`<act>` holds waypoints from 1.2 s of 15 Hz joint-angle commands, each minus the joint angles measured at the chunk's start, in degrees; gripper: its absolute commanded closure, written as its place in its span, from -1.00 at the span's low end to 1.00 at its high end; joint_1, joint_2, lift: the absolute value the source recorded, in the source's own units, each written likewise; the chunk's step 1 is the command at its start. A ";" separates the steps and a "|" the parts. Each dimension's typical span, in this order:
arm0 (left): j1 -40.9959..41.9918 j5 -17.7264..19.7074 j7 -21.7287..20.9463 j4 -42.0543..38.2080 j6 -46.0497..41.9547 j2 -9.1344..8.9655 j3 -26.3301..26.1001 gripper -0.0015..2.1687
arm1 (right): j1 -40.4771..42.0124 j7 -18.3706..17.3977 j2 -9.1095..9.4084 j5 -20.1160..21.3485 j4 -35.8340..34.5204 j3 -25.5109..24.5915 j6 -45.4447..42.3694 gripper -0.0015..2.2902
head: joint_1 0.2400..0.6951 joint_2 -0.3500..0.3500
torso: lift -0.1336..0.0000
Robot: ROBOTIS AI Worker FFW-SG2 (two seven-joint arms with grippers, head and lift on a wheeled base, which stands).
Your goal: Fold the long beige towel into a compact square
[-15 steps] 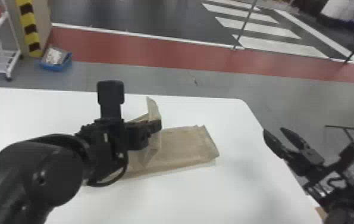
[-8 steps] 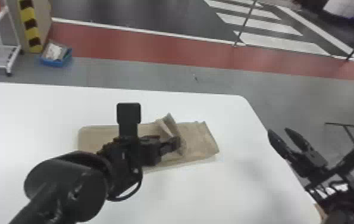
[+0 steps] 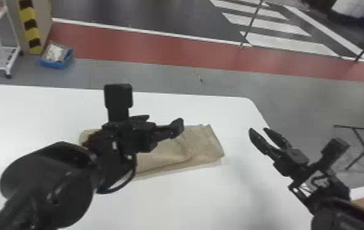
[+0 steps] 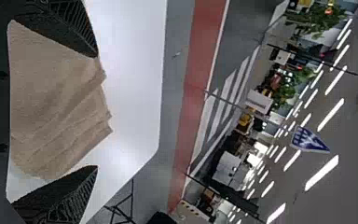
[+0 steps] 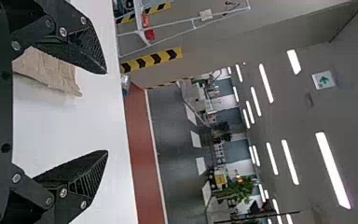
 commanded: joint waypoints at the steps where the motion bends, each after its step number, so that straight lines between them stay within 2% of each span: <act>1: 3.18 -0.34 -1.65 -6.14 0.46 7.84 5.41 -0.98 | -1.38 -2.63 4.32 6.59 -7.49 5.48 12.58 -0.70 | 0.96 -1.00 | -0.86; 3: 6.52 -0.78 -3.14 -9.92 0.63 13.12 9.45 -0.98 | -3.40 -5.70 9.33 12.65 -11.71 9.70 20.14 -0.70 | 1.00 -1.00 | -0.86; 4: 8.19 -1.05 -4.64 -11.15 0.63 14.35 11.38 -0.98 | -4.46 -7.55 11.66 15.29 -12.41 12.07 21.72 -0.70 | 1.00 -1.00 | -0.86; 6: 11.71 -1.13 -8.94 -12.29 0.46 15.05 15.25 -0.98 | -7.01 -11.94 11.66 21.97 -12.50 17.17 24.53 -0.66 | 1.00 -0.84 | -0.86; 7: 13.11 -1.13 -9.29 -13.00 0.46 15.58 16.04 -0.98 | -8.06 -13.79 11.66 24.87 -12.41 19.02 26.29 -0.64 | 1.00 -0.77 | -0.86; 8: 14.26 -1.40 -10.00 -13.79 0.46 15.84 17.01 -0.98 | -9.03 -15.37 11.66 25.66 -12.41 20.16 28.40 -0.64 | 1.00 -0.65 | -0.86; 10: 15.58 -1.49 -10.88 -14.05 0.46 15.84 18.41 -0.98 | -10.26 -17.22 11.66 26.71 -12.06 21.12 32.09 -0.64 | 1.00 -0.59 | -0.86; 13: 15.93 -1.49 -11.67 -14.05 0.28 15.76 18.77 -0.97 | -12.19 -17.04 11.66 26.62 -11.10 21.04 37.01 -0.64 | 1.00 -0.52 | -0.86; 18: 16.19 -1.22 -12.19 -14.05 0.10 15.05 18.33 -0.97 | -12.89 -17.13 11.66 28.82 -7.49 24.29 37.01 -0.64 | 1.00 -0.51 | -0.86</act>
